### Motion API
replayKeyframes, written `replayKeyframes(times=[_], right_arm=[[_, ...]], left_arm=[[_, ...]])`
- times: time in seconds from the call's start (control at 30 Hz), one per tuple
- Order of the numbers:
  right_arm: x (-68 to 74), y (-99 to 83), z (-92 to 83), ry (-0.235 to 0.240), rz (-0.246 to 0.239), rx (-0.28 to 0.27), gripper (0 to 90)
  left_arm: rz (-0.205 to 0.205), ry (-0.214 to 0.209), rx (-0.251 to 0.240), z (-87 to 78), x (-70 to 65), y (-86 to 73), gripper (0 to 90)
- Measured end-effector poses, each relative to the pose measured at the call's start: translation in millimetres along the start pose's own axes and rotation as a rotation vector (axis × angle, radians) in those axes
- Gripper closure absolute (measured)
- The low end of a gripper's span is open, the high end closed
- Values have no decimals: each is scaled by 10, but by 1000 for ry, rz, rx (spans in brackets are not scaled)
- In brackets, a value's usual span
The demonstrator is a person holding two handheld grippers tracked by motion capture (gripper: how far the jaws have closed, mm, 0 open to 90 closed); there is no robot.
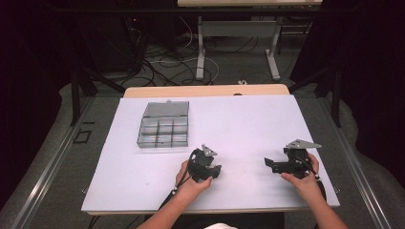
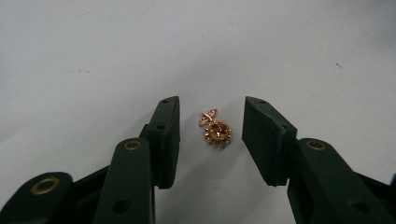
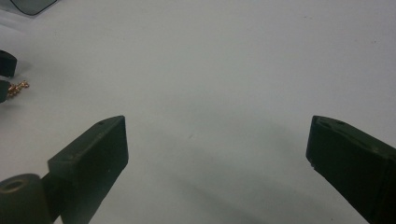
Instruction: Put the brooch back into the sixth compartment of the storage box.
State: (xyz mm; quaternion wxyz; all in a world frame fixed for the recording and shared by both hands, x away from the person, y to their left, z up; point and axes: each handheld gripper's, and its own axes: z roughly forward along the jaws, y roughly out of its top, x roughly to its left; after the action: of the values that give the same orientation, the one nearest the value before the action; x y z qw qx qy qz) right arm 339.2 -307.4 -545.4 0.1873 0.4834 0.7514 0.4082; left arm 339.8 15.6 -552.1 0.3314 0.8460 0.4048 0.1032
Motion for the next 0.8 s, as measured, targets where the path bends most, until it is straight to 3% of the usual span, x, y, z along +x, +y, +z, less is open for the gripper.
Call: replayKeyframes(times=[0.27,0.57,0.8], right_arm=[[-6,0,-2,-5,-4,-1,54],[-2,-1,3,0,1,0,54],[-7,-3,4,-2,-1,3,54]], left_arm=[[-11,8,1,0,-8,-3,625],[29,51,2,5,-49,-13,657],[35,58,3,5,-75,-16,688]])
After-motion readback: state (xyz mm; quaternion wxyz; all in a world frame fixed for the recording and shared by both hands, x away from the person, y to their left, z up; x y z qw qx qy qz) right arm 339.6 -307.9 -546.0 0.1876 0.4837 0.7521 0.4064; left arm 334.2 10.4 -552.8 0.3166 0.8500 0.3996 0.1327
